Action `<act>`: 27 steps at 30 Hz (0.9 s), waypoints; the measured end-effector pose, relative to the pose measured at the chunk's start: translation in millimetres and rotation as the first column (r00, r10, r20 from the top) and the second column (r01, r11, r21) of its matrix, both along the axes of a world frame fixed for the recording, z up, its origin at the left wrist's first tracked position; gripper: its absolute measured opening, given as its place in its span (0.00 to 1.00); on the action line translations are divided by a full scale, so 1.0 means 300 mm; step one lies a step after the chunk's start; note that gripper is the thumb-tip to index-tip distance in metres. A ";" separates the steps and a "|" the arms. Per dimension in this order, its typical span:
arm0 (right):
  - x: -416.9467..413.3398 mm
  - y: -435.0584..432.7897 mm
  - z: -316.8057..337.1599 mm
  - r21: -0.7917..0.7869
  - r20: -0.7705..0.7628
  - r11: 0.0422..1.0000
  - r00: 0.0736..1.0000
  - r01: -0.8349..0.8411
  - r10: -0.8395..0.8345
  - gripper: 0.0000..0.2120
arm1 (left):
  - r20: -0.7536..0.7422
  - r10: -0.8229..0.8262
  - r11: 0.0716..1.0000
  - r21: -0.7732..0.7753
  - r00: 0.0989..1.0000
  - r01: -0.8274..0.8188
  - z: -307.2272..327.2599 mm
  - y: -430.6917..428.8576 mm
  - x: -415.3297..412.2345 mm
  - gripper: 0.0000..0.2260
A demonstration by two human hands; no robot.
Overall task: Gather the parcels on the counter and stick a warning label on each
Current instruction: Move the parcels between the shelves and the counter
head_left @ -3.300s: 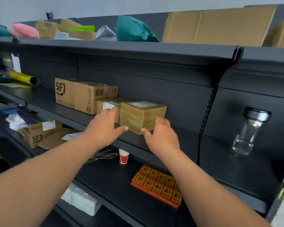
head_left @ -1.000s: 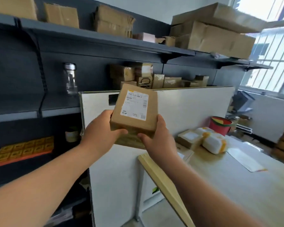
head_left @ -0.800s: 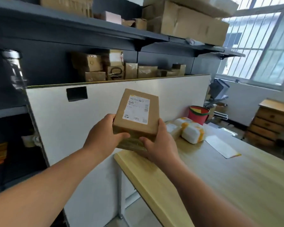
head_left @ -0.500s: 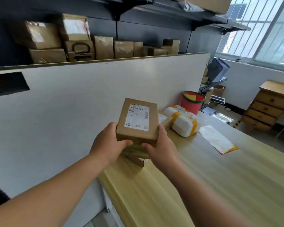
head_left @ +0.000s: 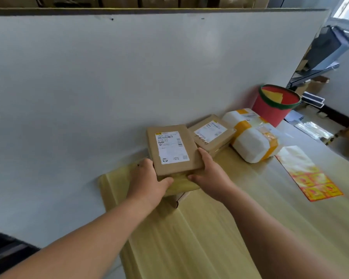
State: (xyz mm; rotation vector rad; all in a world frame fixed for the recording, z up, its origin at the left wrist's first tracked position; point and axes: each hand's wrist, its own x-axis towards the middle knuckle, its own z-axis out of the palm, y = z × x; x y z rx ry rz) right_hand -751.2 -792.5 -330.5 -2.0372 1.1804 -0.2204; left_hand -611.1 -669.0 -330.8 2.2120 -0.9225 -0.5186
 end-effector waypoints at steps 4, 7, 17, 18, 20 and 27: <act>-0.014 -0.090 -0.040 0.014 -0.090 1.000 0.996 -0.010 0.012 0.43 | -0.016 -0.130 0.983 0.128 0.991 0.131 -0.057 -0.047 -0.010 0.17; -0.019 -0.103 -0.043 -0.066 -0.144 0.998 0.989 0.023 -0.032 0.39 | 0.026 -0.248 0.944 0.232 0.968 0.235 -0.065 -0.066 -0.006 0.22; 0.134 0.137 0.133 -0.421 -0.132 0.898 0.988 -0.132 0.084 0.33 | 0.442 -0.247 0.967 0.163 0.863 0.194 0.098 0.141 0.157 0.29; 0.163 0.178 0.157 -0.448 -0.132 0.880 0.985 -0.156 0.107 0.32 | 0.477 -0.235 0.971 0.163 0.847 0.178 0.123 0.183 0.181 0.30; 0.229 0.268 0.205 -0.491 -0.144 0.846 0.977 -0.208 0.157 0.32 | 0.544 -0.208 0.977 0.161 0.813 0.142 0.178 0.283 0.233 0.30; 0.478 0.691 0.362 -0.605 -0.223 0.680 0.908 -0.414 0.355 0.31 | 0.688 -0.069 0.993 0.119 0.723 -0.019 0.363 0.808 0.442 0.30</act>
